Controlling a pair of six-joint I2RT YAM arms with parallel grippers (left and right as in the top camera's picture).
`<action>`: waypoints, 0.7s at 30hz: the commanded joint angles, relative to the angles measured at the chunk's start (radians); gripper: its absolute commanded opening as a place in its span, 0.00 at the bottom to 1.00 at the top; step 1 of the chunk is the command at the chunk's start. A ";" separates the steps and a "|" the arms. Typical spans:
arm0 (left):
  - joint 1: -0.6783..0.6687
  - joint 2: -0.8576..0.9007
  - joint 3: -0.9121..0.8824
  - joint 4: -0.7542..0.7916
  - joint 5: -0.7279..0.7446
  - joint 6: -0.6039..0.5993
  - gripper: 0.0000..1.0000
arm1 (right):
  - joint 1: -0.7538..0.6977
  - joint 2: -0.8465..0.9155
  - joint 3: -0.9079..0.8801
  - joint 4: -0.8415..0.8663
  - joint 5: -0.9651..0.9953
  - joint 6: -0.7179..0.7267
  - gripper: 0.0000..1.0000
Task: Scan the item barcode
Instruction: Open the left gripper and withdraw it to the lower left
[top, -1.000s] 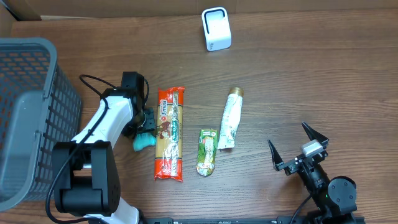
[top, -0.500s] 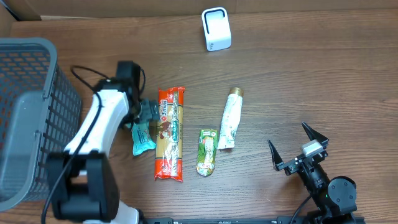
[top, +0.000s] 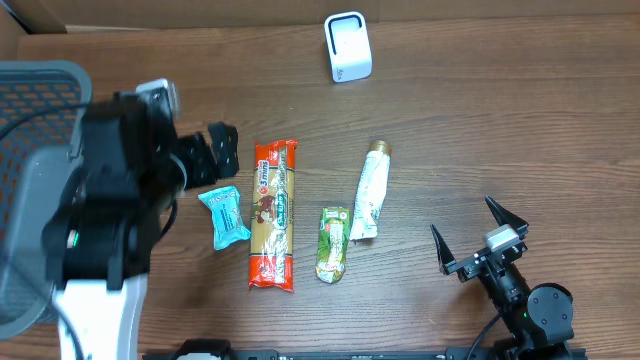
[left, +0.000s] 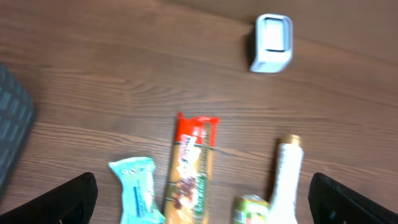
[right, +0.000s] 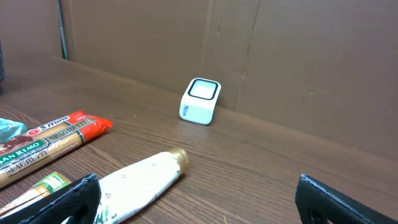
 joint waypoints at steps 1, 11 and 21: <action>-0.014 -0.041 0.010 -0.019 0.076 -0.011 1.00 | 0.005 -0.012 -0.010 0.004 0.006 0.008 1.00; -0.014 -0.046 -0.025 -0.065 0.082 -0.013 1.00 | 0.005 -0.012 -0.010 0.004 0.006 0.008 1.00; -0.014 -0.013 -0.038 -0.058 0.142 -0.014 1.00 | 0.005 -0.012 -0.010 0.004 0.006 0.008 1.00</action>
